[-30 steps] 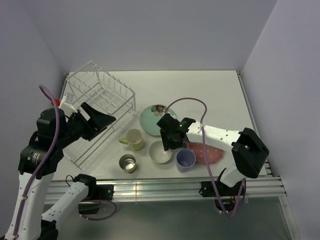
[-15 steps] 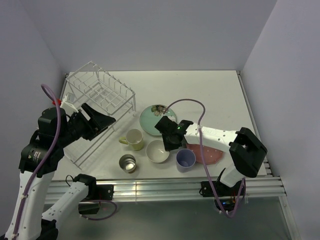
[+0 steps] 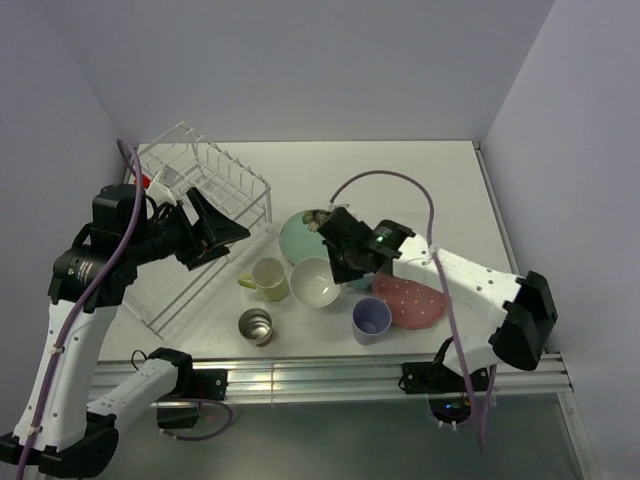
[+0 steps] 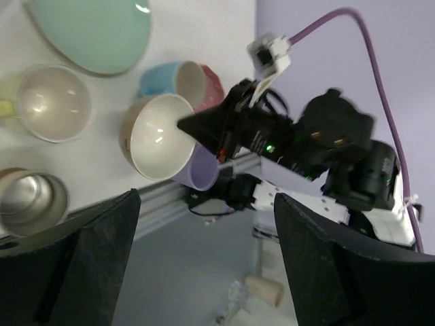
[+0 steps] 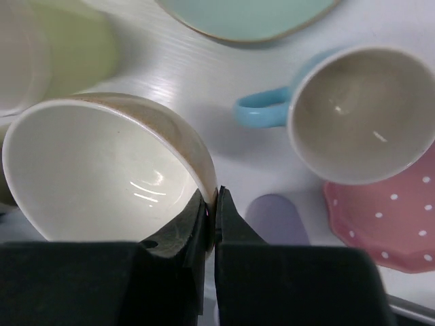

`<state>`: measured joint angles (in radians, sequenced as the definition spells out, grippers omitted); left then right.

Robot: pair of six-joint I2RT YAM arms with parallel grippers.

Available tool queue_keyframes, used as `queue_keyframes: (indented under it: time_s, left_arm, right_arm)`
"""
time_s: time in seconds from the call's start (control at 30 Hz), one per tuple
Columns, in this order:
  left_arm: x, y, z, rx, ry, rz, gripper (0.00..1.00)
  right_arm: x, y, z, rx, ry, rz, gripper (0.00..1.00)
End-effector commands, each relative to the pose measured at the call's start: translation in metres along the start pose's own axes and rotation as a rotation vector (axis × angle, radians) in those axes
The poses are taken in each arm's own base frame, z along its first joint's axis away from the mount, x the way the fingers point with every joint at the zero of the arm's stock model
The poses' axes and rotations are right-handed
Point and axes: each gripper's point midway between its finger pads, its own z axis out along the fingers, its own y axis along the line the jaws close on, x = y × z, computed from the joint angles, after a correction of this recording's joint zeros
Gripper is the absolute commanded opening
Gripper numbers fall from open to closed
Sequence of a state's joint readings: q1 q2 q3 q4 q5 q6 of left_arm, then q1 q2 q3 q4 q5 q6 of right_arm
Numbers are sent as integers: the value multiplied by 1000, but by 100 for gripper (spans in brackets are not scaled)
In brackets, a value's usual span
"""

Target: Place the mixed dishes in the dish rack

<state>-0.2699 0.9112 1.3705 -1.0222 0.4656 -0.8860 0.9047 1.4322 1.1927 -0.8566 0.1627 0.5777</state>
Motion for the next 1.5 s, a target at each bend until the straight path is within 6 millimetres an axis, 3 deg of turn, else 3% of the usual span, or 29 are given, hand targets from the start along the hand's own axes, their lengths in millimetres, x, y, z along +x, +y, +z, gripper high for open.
queue_keyframes:
  time_s: [0.0,0.07,0.17,0.3,0.4,0.77,1.23,1.47]
  left_arm:
    - [17,-32,-8,193,90,-14,87]
    - [17,-43,-11,259,90,-20,89]
    - [23,-43,-8,265,136,-136,89]
    - [25,-49,-11,291,151,-204,89]
    - [25,-46,-9,273,153,-189,89]
    - [26,-42,-2,273,172,-198,90]
    - [26,-61,-5,380,194,-235,94]
    - [31,-58,-1,378,225,-244,98]
  right_arm:
    - [-44,26,-69,-214,-133,50,0]
    - [-53,41,-97,-352,-145,67,0]
    - [-68,57,-134,-537,-174,96,0]
    - [-78,78,-166,-786,-144,131,0]
    - [-83,87,-177,-874,-121,150,0]
    - [-87,107,-195,-1027,-70,181,0]
    - [-94,112,-181,-1011,-47,169,0]
    - [-96,115,-178,-1019,-37,170,0]
